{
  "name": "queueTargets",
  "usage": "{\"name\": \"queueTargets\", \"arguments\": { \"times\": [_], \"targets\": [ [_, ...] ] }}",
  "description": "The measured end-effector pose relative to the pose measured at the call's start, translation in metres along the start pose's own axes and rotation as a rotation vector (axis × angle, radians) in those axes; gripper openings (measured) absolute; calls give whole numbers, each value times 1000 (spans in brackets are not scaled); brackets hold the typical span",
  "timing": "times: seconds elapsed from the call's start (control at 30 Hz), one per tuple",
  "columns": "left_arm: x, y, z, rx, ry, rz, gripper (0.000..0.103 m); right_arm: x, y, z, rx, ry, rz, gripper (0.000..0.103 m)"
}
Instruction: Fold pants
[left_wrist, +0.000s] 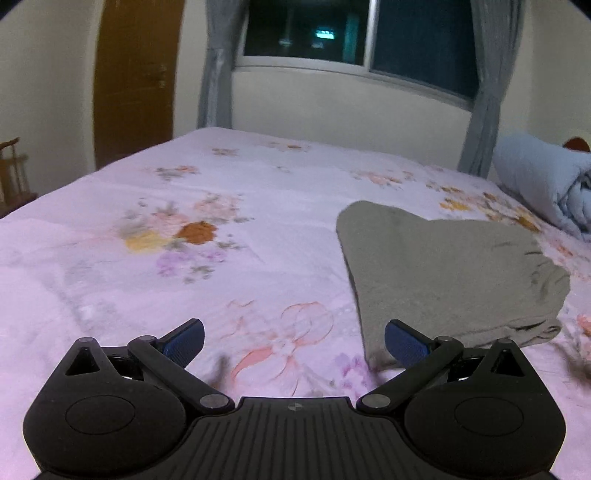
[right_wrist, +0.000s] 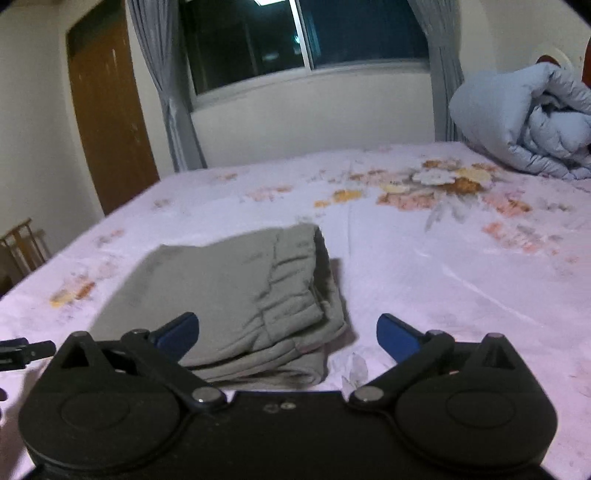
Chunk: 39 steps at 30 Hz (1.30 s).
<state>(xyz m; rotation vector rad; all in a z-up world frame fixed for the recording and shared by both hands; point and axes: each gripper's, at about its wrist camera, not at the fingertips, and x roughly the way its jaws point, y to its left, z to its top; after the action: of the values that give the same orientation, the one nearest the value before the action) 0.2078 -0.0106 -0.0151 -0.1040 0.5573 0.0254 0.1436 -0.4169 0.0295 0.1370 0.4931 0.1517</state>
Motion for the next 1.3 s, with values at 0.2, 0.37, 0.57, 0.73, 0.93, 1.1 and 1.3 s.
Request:
{"name": "queueTargets", "arguments": {
  "times": [0.2,0.37,0.57,0.73,0.93,1.1,1.3],
  "targets": [
    [-75,2,-16,34,-45,-44,103,-75,12,-15,-64,-63,-4,97],
    [-135,-3,-43,74,-88,-83,103,-122,21,-53,-106,-56,-87,97],
    [-181,-10,-73,118,-128,-104,103,-164,35,-84,-122,-120,-105,97],
    [-213,-10,-86,116,-188,-108,103,-187,51,-92,-171,-155,-100,97],
    [-218,-8,-90,118,-199,-97,103,-186,41,-97,-121,-150,-120,97],
    [-211,-7,-88,113,-184,-106,103,-182,42,-98,-121,-153,-114,97],
    [-211,-10,-90,120,-195,-115,103,-179,44,-99,-132,-152,-105,97]
  ]
}}
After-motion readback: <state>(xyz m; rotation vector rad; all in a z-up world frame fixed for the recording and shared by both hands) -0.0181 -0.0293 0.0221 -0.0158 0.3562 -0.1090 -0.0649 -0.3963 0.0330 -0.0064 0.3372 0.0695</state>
